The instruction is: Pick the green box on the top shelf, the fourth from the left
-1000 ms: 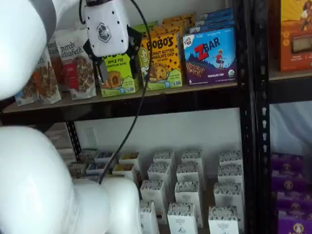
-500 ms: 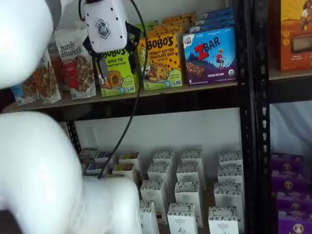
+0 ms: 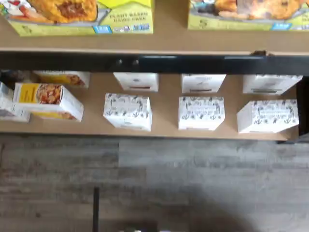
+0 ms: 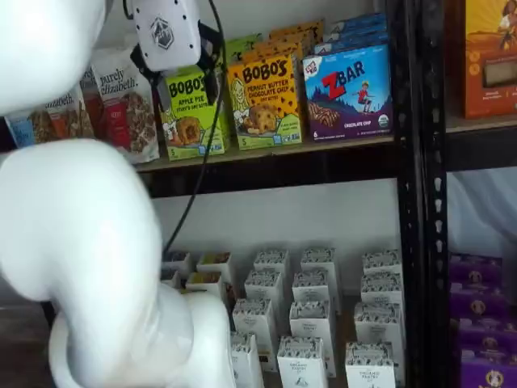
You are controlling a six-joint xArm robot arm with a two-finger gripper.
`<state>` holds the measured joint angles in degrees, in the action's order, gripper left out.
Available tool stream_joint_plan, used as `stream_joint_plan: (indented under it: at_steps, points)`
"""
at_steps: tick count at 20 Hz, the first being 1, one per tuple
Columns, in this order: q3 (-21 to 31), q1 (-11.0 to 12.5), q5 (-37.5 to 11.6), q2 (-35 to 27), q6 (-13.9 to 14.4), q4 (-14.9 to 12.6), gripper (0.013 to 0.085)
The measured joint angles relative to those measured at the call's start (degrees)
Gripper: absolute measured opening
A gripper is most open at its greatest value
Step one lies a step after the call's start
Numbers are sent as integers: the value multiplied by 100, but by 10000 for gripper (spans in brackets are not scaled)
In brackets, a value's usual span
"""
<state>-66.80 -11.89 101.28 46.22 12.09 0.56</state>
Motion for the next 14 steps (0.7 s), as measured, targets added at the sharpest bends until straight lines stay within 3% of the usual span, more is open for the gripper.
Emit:
stream_joint_plan:
  at_steps: [3, 6, 14]
  points:
    - [-31, -425, -206, -81, 351, -337, 850]
    - [-114, -615, -265, -223, 549, -340, 850]
    - [-14, -1021, -981, -319, 938, -299, 850]
